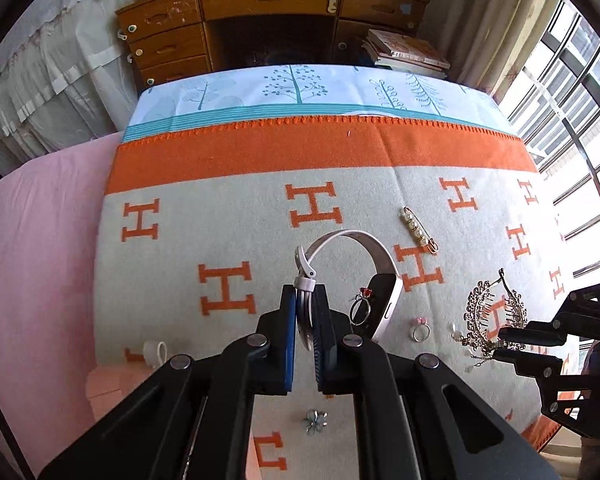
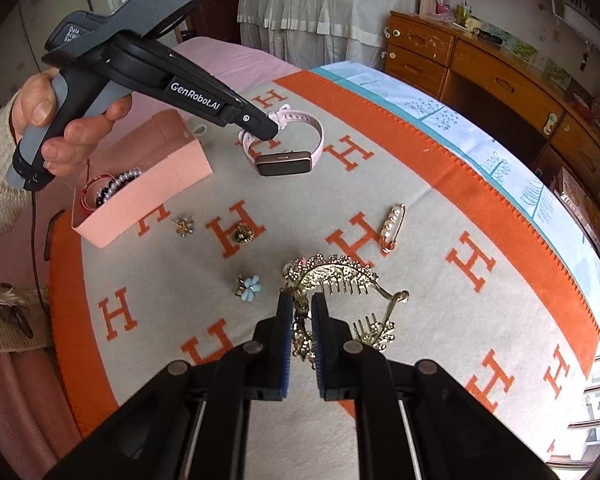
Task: Organize jewelry
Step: 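Carry the watch and gold comb into the pink box and open both tools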
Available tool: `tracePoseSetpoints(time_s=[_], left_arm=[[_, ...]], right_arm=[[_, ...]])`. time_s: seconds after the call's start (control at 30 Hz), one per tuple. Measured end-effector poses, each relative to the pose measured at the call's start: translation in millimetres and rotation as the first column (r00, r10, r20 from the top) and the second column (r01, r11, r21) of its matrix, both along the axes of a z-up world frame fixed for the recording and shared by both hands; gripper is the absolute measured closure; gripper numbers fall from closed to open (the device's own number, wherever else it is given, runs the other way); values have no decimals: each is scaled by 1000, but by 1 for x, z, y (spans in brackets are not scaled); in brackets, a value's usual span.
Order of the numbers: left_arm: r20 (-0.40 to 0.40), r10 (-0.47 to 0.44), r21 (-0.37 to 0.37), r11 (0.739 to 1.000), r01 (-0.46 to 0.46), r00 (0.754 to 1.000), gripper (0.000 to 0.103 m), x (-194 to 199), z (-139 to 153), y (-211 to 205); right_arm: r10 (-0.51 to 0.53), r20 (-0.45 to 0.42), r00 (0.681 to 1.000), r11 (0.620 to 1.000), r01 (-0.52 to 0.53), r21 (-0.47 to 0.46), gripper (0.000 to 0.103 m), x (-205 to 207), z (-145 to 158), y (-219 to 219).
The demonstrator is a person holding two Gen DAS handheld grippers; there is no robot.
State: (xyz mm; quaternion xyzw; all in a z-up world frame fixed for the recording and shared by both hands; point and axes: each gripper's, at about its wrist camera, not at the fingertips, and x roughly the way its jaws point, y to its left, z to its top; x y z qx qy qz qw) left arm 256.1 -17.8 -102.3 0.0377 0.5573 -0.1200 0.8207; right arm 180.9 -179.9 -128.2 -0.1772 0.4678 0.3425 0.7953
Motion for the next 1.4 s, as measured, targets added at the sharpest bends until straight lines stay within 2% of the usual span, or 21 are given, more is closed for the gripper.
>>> tracePoseSetpoints(time_s=[0.27,0.4,0.5,0.6,0.73,0.83,1.03,1.1,1.23,1.27,1.4], left_arm=[[122,49,-51,998,-43,991,98,-68,68,63],[155,79,-67,995,-69,985,98,-95,84,95],[162,109,-80,992,-97,981,98,-110,86,117],[153,144,-88,987,-131,978,98,-117,75,137],[116,184,-96,980,-174,976,98,-112,45,156],[103,207,-67,977,-201,973,98,-105,17,162],[20,214,-102,972,-211,977,95,-95,-32,171],[29,219,-106,971,-214,975,86,-99,-36,171],[114,244,-102,967,-233,963,49,-117,-24,177],[145,253,-93,966,-241,957,44,-122,-19,178],[226,284,-86,959,-271,932,40,-141,-3,187]], right_arm=[[21,111,994,993,-33,110,94,-40,64,39],[47,150,988,985,-71,159,94,-55,86,68],[75,168,983,973,-110,205,94,-65,98,94],[87,180,980,961,-130,245,94,-70,105,118],[85,164,983,948,-131,289,94,-65,105,146],[57,127,990,949,-93,300,94,-53,97,162],[-21,17,1000,940,14,340,94,-26,78,186],[-35,-16,999,939,38,342,94,-17,70,192],[-44,-66,997,941,64,333,94,-7,51,205],[-49,-76,996,942,72,328,94,-6,46,208],[-77,-114,990,943,109,313,94,0,30,217]])
